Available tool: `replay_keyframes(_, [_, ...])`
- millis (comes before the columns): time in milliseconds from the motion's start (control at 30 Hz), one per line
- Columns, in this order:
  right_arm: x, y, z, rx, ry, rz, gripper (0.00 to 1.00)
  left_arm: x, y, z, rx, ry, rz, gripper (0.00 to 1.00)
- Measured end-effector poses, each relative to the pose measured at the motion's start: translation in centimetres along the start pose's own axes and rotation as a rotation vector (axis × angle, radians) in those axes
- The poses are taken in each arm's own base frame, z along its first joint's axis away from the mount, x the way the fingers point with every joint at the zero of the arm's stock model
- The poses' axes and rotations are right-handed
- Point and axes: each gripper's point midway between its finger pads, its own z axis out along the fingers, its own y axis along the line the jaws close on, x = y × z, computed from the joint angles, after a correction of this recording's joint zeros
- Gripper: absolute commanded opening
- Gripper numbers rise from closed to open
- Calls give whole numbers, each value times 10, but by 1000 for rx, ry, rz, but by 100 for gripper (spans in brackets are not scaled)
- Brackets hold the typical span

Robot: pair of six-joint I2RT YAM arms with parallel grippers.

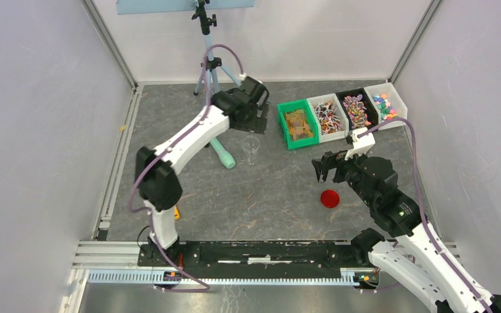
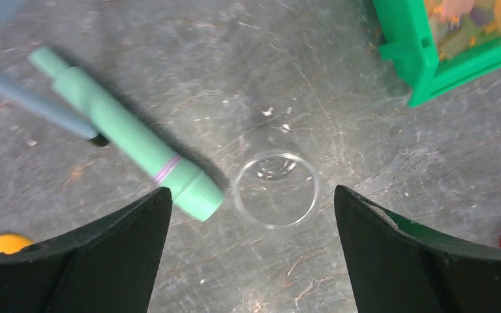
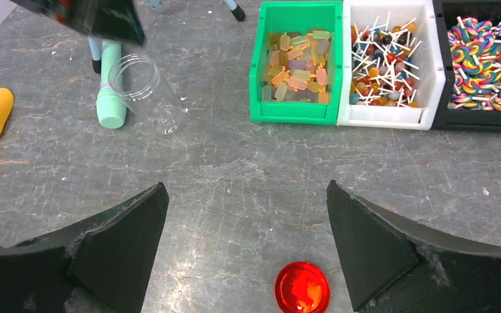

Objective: Pack the candies
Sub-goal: Place the packing bottle at the center of the board, then pick up the spatula from the center of the board.

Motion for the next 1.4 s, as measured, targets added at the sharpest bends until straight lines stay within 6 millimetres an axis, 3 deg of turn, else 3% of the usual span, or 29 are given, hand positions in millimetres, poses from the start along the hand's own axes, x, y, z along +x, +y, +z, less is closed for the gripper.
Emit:
replay_keyframes(100, [0,2,0,-10,2,1,98,-18,34,-34,-35,-91,-116,98])
replay_keyframes(167, [1,3,0,-18,1,2,98,-21,73,-49,-97,-137,-239,96])
replay_keyframes(233, [3,4,1,-27,0,3,98,-11,120,-56,-173,-148,-375,95])
replay_keyframes(300, [7,5,1,-33,7,2,98,16,168,-52,-261,-121,-517,95])
replay_keyframes(367, [11,6,1,-40,15,2,98,57,213,-41,-371,-51,-634,93])
replay_keyframes(467, [15,8,2,-54,19,1,98,117,247,-27,-488,66,-724,90])
replay_keyframes(567, [19,8,2,-56,27,0,98,163,262,-19,-548,168,-781,87])
replay_keyframes(733, [20,7,1,-57,23,0,98,199,277,-17,-589,247,-844,83])
replay_keyframes(1000, [23,7,3,-58,21,1,98,216,275,-12,-587,276,-854,95])
replay_keyframes(1400, [23,6,1,-53,20,-3,98,231,270,10,-543,349,-839,86])
